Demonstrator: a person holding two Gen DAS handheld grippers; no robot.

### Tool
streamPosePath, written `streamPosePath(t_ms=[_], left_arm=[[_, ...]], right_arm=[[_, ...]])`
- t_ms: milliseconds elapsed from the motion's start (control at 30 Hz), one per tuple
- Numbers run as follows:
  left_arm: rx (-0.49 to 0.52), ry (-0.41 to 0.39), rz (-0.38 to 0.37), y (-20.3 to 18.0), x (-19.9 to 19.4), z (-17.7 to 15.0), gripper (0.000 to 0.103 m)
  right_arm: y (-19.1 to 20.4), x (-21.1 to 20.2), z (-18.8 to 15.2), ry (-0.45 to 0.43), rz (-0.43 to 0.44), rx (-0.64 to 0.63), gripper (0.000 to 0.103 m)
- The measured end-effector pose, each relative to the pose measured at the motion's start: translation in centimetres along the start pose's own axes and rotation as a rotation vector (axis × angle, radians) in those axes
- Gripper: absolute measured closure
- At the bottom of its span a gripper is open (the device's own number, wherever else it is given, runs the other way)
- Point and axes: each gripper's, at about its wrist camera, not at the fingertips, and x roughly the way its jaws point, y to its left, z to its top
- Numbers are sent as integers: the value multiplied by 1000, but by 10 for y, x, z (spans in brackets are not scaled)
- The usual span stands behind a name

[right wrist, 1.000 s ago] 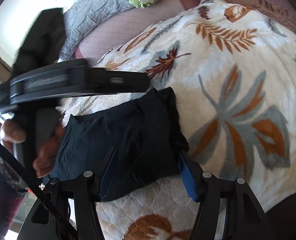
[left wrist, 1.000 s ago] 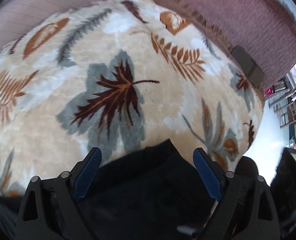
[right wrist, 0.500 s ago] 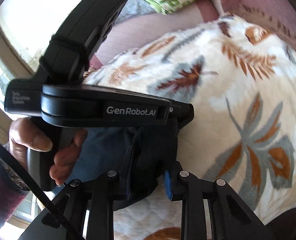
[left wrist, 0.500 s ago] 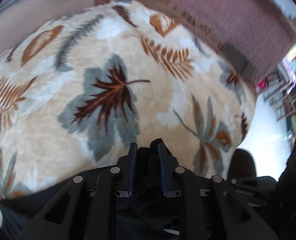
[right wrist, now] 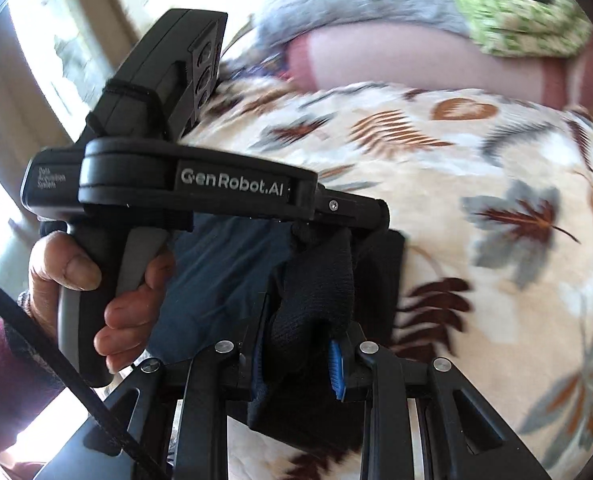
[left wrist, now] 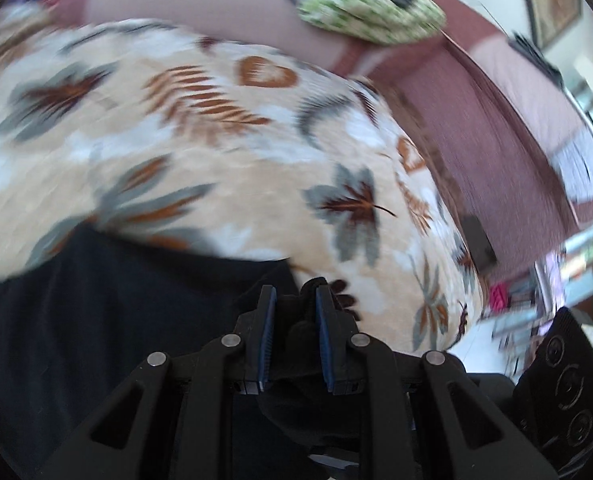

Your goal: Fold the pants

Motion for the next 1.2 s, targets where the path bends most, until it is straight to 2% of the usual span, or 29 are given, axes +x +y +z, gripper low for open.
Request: streamPosePath(t_ms=[100,167,200,233,300,333,367,433,600,700,800,867,1000,1200], left_arm=[[-86,-33,18,27,-19,-10,79],[-115,-75,35,38,-38,-18,69],[-128,-104,46,42,-48,-23,60],[-140,-131,57,47,-58,-28,52],[-177,-192,82,57,-80,-41,45],[-201,-217,96,63,-91,-48,43],[-226,-238,107,69,-101,-56,42],[-267,-262,132,79,-114,-66,41],[-361,-305,180,100,-140,-93,40],[-389,-325,182,106,-148,-103,40],[-407,-331,184,108,-153,-110,40],[-407,-335,201,108,-156,-114,40],[-412,-359,224,108,-170,-121,39],[-440,-390,233,115,-181,-127,36]], right_arm=[[13,27,4,53,2,-56,73],[19,42,5,81,18,-72,69],[21,47,5,91,39,-67,68],[23,50,6,98,59,-59,63],[24,56,7,115,132,-26,59],[26,60,8,124,178,-6,55],[28,61,9,127,199,0,47],[38,64,9,136,234,-15,40],[57,54,16,150,288,-73,40],[53,38,26,109,242,-72,40],[37,40,39,100,188,5,48],[27,53,45,117,152,60,60],[28,90,36,208,252,151,61],[76,113,5,341,405,64,60]])
